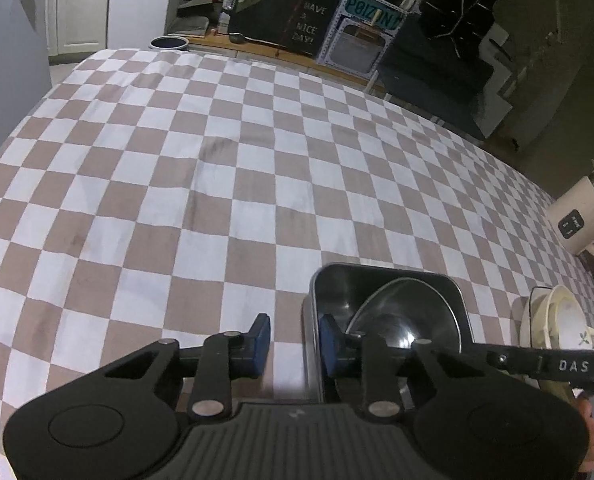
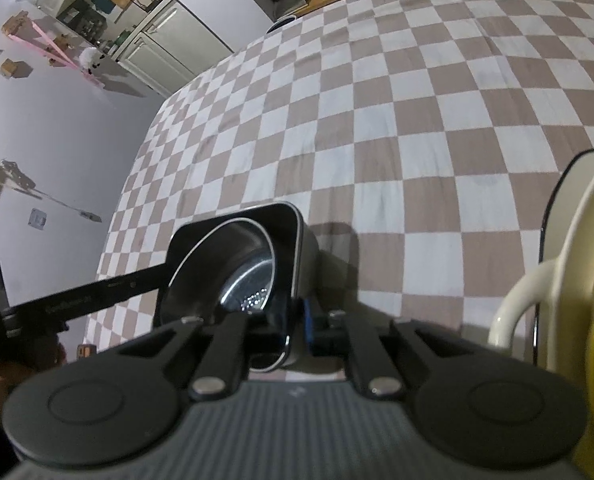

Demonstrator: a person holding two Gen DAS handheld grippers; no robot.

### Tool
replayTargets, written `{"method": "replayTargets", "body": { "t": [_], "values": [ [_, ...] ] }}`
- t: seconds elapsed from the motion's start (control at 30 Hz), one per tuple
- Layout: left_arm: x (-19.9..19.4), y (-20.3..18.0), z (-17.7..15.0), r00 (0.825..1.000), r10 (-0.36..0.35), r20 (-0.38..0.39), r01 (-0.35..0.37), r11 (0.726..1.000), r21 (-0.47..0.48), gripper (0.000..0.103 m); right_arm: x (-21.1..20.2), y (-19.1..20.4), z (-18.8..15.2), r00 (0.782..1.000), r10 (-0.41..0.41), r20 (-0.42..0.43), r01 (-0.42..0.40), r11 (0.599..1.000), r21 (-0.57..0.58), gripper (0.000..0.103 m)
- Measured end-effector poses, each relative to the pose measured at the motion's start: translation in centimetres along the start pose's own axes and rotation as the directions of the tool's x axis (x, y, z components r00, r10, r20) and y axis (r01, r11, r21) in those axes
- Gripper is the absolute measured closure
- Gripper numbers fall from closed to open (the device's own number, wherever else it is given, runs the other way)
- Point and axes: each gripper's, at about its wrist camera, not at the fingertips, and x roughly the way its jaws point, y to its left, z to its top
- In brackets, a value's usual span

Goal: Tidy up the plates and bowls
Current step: 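Grasp the rim of the steel pan holding the bowl with both grippers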

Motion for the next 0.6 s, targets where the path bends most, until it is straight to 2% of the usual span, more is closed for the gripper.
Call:
{"method": "replayTargets", "body": {
  "t": [0.07,0.17,0.2,0.43,0.6],
  "values": [
    [-0.1,0.0,-0.1,1.000,-0.007,-0.004,0.007,1.000,0.001,0.077,-0.1,0.1,0.1,1.000,-0.010,0.005,0.010,1.000,-0.005,0.094],
    [-0.2,0.2,-0.4,0.999,-0.048,-0.014,0.048,0.999,-0.026,0.089,-0.2,0.3,0.1,1.000,-0.019,0.011,0.019,1.000,-0.010,0.095],
    [-0.1,0.2,-0.5,0.998,-0.057,-0.019,0.056,0.998,-0.030,0.090,-0.3,0.4,0.1,1.000,-0.021,0.012,0.022,1.000,-0.016,0.095],
    [0.3,0.0,-1.2,0.997,-0.064,-0.051,0.063,0.998,-0.011,0.090,-0.9,0.6,0.1,0.999,-0.029,0.023,0.029,0.999,-0.024,0.096],
    [0.8,0.1,-1.4,0.995,-0.074,-0.070,0.072,0.997,-0.027,0.090,-1.1,1.2,0.4,0.998,-0.045,0.043,0.048,0.996,-0.077,0.096]
  ]
}}
